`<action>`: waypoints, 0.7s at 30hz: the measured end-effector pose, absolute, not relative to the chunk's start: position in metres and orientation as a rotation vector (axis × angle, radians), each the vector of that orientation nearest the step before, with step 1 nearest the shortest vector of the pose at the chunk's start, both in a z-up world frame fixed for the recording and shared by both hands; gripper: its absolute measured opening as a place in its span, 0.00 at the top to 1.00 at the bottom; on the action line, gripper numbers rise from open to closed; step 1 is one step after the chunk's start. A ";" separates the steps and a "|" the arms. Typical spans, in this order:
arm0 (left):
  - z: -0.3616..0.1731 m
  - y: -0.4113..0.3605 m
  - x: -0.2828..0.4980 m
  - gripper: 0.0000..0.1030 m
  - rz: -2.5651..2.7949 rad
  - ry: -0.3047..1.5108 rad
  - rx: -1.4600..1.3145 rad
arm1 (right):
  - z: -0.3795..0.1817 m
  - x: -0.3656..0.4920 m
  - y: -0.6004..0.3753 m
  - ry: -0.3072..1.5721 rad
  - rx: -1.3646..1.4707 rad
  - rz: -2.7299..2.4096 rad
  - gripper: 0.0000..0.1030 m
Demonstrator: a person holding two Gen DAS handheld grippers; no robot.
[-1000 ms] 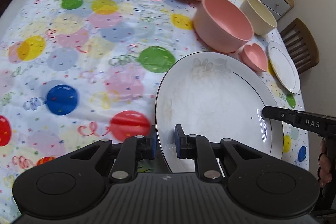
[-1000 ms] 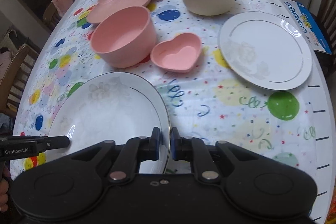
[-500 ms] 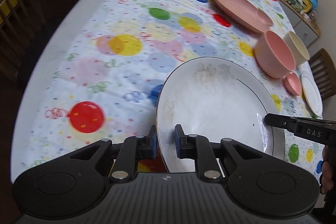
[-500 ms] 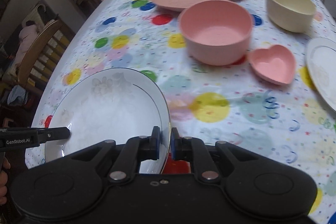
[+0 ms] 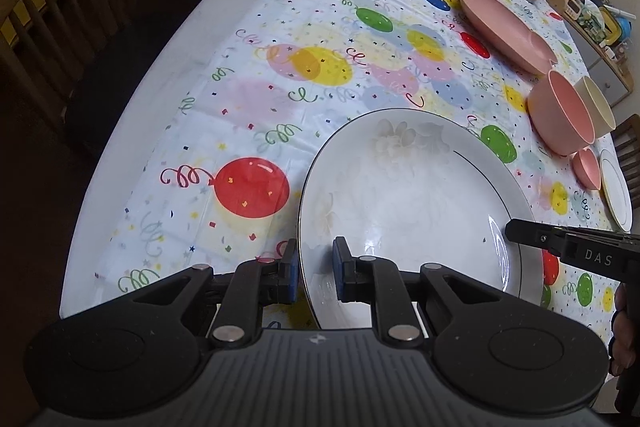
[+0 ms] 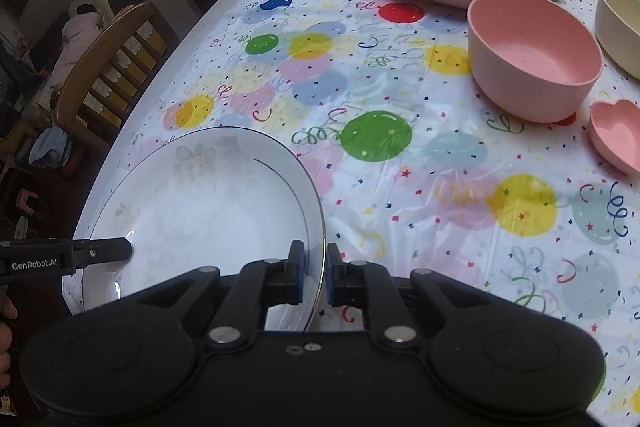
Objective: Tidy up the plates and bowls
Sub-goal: 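Carry the large white plate with both grippers toward the table edge by the chairs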
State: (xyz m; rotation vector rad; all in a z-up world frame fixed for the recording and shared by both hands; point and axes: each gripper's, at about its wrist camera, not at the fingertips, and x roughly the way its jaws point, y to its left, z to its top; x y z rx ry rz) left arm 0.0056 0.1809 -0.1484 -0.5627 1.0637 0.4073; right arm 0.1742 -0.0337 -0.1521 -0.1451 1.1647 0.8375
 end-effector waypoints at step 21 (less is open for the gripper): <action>-0.137 0.182 -0.006 0.84 0.396 1.048 -0.508 | -0.140 0.163 -0.035 1.117 -0.159 0.772 0.80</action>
